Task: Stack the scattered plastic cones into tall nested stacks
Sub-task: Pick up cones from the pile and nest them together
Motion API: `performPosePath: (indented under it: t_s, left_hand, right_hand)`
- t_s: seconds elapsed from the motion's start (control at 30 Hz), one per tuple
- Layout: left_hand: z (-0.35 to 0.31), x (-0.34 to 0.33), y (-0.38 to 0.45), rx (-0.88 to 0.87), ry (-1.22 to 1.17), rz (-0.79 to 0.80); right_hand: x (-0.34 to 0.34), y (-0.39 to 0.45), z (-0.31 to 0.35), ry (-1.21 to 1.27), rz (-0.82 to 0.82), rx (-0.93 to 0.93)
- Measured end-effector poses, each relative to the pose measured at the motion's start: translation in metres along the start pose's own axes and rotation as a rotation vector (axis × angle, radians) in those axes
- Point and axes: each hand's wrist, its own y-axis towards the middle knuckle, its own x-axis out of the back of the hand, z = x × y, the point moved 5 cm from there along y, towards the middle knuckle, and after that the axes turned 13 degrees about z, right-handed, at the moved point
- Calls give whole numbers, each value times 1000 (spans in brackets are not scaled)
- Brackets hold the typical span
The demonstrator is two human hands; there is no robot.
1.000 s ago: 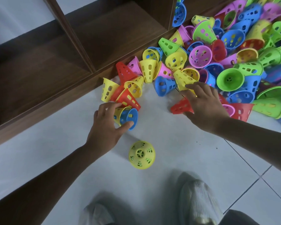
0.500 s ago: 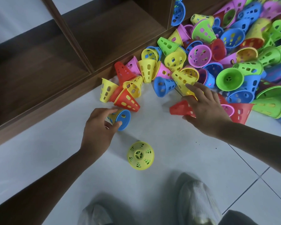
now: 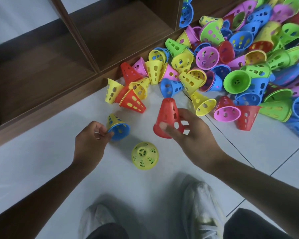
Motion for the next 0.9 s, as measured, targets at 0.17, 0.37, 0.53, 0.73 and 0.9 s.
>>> performPosePath:
  t_s: [0.17,0.37,0.53,0.73,0.9]
  left_hand:
    - [5,0,-19,37,4,24]
    - [14,-6,-43,61,18,35]
    - [22,-12,-55,52,-70,102]
    - [16,-18,-59,180,-285,233]
    - [10,-20,-47,300,-530,225]
  right_hand:
    - [-19,-20,31,38,78,87]
    - [-37,-40,33,-119,182,96]
    - [-47,-46,16,-212,224,61]
    - [-58,-41,7,-331,241,102]
    - [-67,-32,1,-475,292,123]
